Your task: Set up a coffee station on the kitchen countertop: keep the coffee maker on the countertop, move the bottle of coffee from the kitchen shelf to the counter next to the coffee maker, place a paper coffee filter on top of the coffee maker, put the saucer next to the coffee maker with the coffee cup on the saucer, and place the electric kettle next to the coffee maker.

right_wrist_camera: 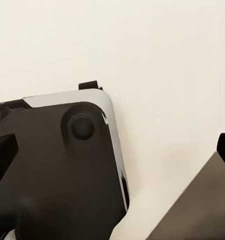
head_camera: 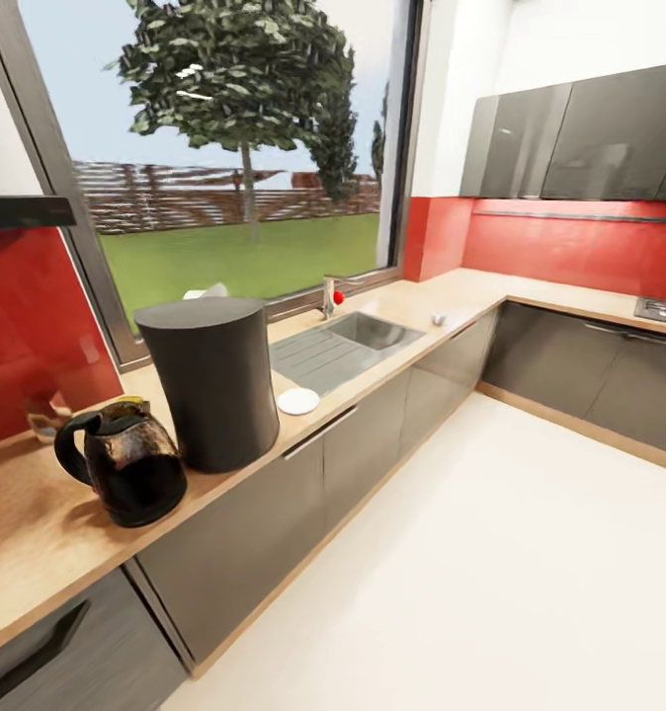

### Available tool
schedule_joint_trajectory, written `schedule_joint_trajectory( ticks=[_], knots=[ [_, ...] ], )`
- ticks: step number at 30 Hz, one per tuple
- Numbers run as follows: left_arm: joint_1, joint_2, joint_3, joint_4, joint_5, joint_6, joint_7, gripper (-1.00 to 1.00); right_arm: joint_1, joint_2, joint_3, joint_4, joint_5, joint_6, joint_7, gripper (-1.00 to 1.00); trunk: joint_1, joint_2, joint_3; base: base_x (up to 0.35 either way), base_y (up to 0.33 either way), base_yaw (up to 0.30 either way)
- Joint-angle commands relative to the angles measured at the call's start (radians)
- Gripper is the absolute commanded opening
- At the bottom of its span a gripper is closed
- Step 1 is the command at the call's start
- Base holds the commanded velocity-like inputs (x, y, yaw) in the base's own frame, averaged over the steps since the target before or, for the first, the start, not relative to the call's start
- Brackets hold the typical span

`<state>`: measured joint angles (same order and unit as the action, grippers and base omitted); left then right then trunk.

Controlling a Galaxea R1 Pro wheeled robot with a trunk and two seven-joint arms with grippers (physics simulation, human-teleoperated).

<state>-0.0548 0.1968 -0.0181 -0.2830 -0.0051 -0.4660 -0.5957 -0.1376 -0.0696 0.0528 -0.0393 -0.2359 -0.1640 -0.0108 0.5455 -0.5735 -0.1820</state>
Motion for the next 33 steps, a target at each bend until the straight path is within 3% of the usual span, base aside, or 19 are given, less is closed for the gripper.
schedule_joint_trajectory(
  ticks=[1,6,8,15,20,24,33],
  knots=[
    [0.0,-0.001,-0.002,0.02,-0.004,-0.003,0.036,1.0,-0.001,0.0,0.005,0.001,-0.008,-0.003,-0.001,1.0,0.0,-0.001,-0.002,0.0,0.0,-0.3],
    [-0.001,-0.013,-0.001,0.086,-0.029,0.003,0.317,1.0,-0.001,-0.001,0.005,0.001,-0.008,-0.003,-0.001,1.0,0.0,-0.001,-0.002,0.0,0.0,-0.3],
    [-0.001,-0.02,0.001,0.095,-0.041,0.02,0.394,1.0,-0.001,-0.001,0.005,0.001,-0.008,-0.003,-0.001,1.0,0.0,-0.001,-0.002,0.0,0.0,-0.3],
    [0.0,-0.081,0.002,0.134,-0.064,0.196,0.664,1.0,-0.001,-0.001,0.007,0.002,-0.008,-0.003,0.0,1.0,0.0,-0.001,-0.002,0.001,0.0,-0.3],
    [0.0,-0.121,0.0,0.16,-0.106,0.242,0.709,1.0,-0.001,0.0,0.007,0.002,-0.008,-0.003,0.0,1.0,0.0,-0.001,-0.002,0.143,-0.025,-0.3],
    [0.0,-0.133,0.002,0.166,-0.145,0.289,0.717,1.0,-0.001,0.001,0.007,0.001,-0.008,-0.003,0.0,1.0,0.0,-0.001,-0.002,0.278,-0.085,-0.3],
    [-0.001,-0.152,0.002,0.168,-0.158,0.306,0.72,1.0,-0.001,0.0,0.006,0.001,-0.008,-0.003,0.0,1.0,0.0,-0.001,-0.002,0.305,-0.101,-0.3]
  ],
)
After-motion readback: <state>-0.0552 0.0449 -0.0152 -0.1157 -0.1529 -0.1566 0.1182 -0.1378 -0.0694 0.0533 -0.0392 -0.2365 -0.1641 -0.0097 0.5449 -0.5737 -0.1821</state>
